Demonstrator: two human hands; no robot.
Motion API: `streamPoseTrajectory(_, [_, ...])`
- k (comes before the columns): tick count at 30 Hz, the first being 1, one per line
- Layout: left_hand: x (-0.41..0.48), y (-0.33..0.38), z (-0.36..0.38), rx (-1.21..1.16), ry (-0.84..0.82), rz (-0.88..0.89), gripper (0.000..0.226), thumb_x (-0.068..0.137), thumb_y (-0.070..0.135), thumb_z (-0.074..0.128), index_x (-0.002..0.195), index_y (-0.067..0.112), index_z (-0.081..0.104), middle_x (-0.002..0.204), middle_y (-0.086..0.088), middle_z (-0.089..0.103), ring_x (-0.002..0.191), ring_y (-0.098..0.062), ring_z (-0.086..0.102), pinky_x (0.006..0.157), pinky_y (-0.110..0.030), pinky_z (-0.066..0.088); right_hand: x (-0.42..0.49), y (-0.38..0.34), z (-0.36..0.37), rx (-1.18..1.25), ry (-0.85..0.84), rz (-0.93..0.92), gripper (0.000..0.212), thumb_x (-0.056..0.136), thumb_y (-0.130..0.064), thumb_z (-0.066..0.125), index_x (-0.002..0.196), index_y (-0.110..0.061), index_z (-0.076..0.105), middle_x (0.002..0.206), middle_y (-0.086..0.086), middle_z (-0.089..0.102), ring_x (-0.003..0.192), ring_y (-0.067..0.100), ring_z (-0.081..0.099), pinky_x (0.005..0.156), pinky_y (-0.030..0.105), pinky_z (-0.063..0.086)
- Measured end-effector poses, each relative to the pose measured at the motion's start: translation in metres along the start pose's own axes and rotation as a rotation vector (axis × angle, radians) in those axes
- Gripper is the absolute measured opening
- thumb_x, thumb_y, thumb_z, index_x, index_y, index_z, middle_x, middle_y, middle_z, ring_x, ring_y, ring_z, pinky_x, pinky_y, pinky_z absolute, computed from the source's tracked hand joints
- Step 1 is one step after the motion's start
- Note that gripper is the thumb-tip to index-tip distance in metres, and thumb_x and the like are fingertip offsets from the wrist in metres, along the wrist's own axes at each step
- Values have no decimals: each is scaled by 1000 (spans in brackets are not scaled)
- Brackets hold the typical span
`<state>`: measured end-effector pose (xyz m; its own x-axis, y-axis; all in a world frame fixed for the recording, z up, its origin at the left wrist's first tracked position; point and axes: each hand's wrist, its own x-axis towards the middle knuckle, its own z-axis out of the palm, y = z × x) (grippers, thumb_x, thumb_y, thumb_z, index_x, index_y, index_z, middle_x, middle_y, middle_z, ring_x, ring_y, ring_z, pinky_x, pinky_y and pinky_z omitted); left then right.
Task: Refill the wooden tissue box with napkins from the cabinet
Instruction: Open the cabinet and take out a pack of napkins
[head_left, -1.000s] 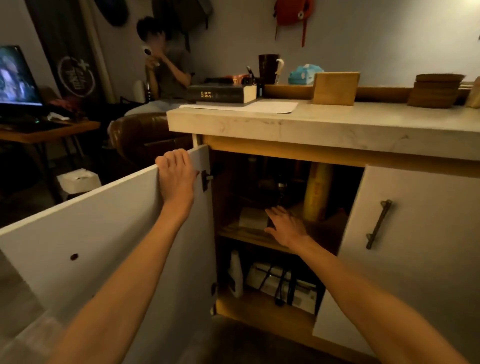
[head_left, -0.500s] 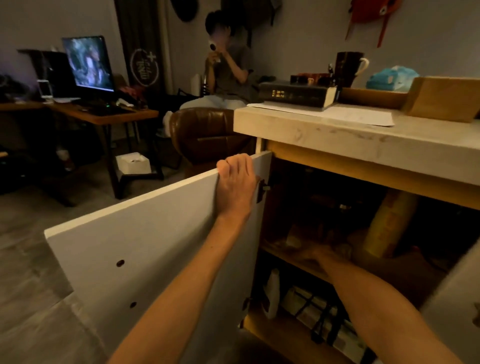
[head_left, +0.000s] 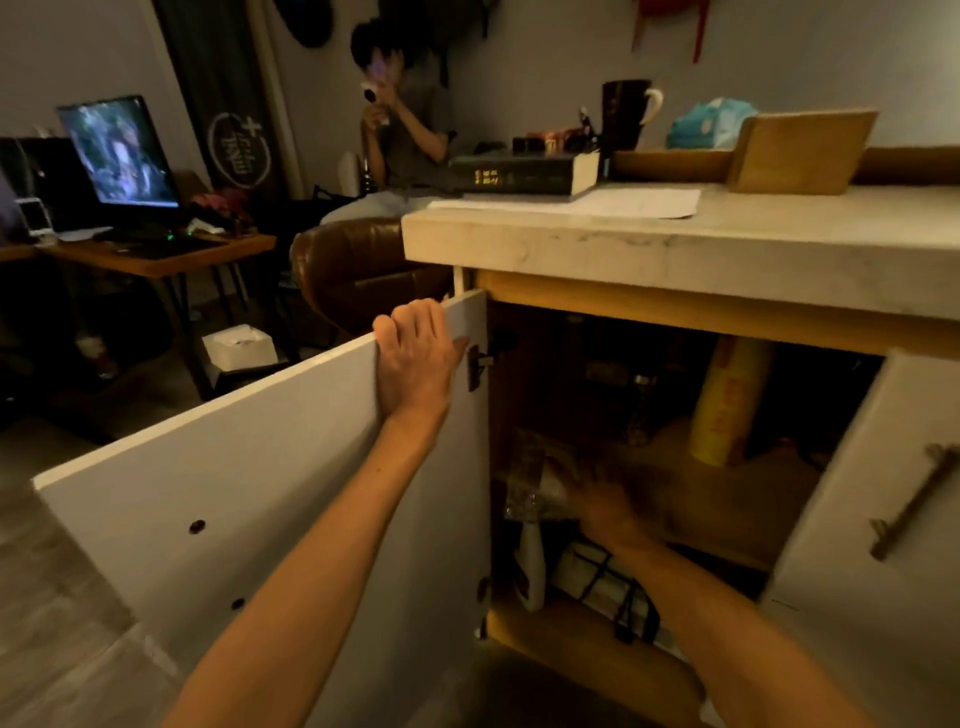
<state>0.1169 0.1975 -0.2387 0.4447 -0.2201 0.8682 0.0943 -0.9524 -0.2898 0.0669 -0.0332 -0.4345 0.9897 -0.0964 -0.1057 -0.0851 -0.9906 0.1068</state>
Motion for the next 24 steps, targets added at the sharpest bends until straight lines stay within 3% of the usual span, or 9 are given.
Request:
streamPoseTrajectory(2, [2,-3,-4,-20,-61,-5,50,94,60,36,95,11,48,87,-5,48,78,-22,46,77,-35,37,-22,-8,-10,80,33,-16,100,63,-18,86,145,-23,29,116,17,66,90,34,68,75,43,58])
streamPoseTrajectory(4, [4,-6,-14,-64,-156,6,49,94,58,40,99,11,48,90,-7,48,80,-23,45,78,-36,38,-55,-16,-21,289,197,41,72,92,-20,60,151,-32,21,131,11,59,112,32,61,89,38,49])
streamPoseTrajectory(6, [3,-3,-30,-141,-265,-16,46,92,53,48,105,9,47,97,-9,49,85,-26,45,82,-38,39,-92,-20,-40,890,73,62,65,97,-20,53,152,-30,20,141,7,48,125,31,51,92,32,43])
streamPoseTrajectory(8, [5,-2,-51,-176,-387,-46,44,89,41,56,114,6,46,105,-13,52,93,-29,47,88,-40,38,-126,-18,-51,1513,-2,123,61,94,-7,58,148,-20,32,130,8,56,111,27,60,78,30,52])
streamPoseTrajectory(10, [14,-10,-75,-155,-515,32,43,88,26,59,123,5,46,115,-16,56,103,-32,52,91,-42,41,-158,-9,-56,1780,-88,212,53,90,-8,63,139,-9,41,113,12,65,91,25,68,64,30,57])
streamPoseTrajectory(14, [43,-52,-116,-236,-805,177,42,90,17,58,130,6,50,125,-16,58,113,-33,56,91,-41,46,-211,3,-80,2085,-139,86,38,91,-21,61,124,-4,54,100,10,74,86,25,73,71,34,56])
streamPoseTrajectory(17, [29,-87,-139,-408,-1046,136,52,86,28,63,132,12,46,122,-12,57,105,-28,58,92,-41,50,-233,7,-93,2088,-126,38,38,90,-30,63,121,-8,56,101,14,72,91,30,68,68,35,57])
streamPoseTrajectory(20, [-2,-107,-164,-919,-1276,-47,52,87,33,59,131,13,39,123,-13,54,104,-27,58,92,-43,50,-240,3,-100,1877,-14,7,50,83,-31,69,128,-14,53,116,12,68,94,20,66,75,32,54])
streamPoseTrajectory(24, [-46,-102,-220,-1508,-1375,-454,48,96,55,40,134,26,37,119,-8,61,106,-28,62,91,-43,52,-248,2,-102,1852,45,0,69,76,-22,75,138,-17,46,121,5,67,106,19,64,88,32,49])
